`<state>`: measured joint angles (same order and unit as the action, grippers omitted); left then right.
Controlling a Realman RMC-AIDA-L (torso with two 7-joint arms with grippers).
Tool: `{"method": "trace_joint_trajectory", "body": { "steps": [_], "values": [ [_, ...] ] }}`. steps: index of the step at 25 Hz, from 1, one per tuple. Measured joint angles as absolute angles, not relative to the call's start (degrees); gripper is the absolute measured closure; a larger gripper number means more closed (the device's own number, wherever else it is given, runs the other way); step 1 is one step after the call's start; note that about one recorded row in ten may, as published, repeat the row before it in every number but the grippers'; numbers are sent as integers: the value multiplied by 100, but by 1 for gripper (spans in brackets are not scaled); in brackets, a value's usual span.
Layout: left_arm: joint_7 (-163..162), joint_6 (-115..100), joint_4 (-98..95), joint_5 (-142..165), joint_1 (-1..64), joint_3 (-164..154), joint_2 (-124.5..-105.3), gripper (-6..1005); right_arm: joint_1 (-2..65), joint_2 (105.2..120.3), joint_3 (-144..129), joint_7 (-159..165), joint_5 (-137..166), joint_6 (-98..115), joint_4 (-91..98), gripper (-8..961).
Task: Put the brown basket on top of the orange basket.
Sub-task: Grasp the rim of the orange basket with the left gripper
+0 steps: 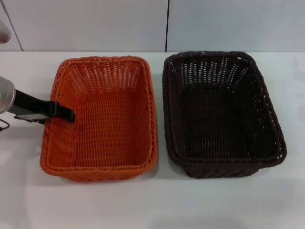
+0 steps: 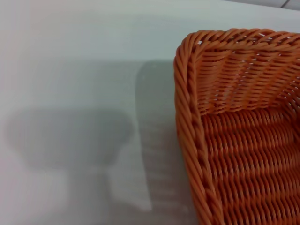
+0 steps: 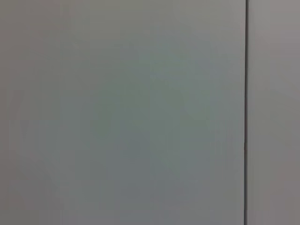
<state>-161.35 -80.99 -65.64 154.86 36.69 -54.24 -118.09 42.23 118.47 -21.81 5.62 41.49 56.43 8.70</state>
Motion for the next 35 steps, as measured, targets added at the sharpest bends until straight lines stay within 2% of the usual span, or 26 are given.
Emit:
{"method": "trace_joint_trajectory", "body": {
  "steps": [6,12,17,23,29,35],
  "values": [
    [-16047,-8159,-6554,15480,3684,-5708,-11803,203,4228,11832,-2179,562,4148,5642,870,258],
    [-16049,-8177,-6631,15478,3688,-5834,-11803,381,4231,11829,-2232,562,4148,5642,870,258],
    [-16049,-8182,-6635,15474,3691,-5822,-11800,606,4217,11820,-2232,562,4146,5642,870,258],
    [-16049,-8204,-6646,15468,3700,-5828,-11796,784,4188,11812,-2232,562,4135,5632,870,257],
    [-16028,-8234,-6677,15468,3700,-5827,-11794,785,4166,11811,-2233,562,4136,5613,870,257],
    [-15457,-8772,-7722,15505,3628,-5336,-11587,797,4130,11811,-2233,562,4134,5603,869,257]
  ]
}}
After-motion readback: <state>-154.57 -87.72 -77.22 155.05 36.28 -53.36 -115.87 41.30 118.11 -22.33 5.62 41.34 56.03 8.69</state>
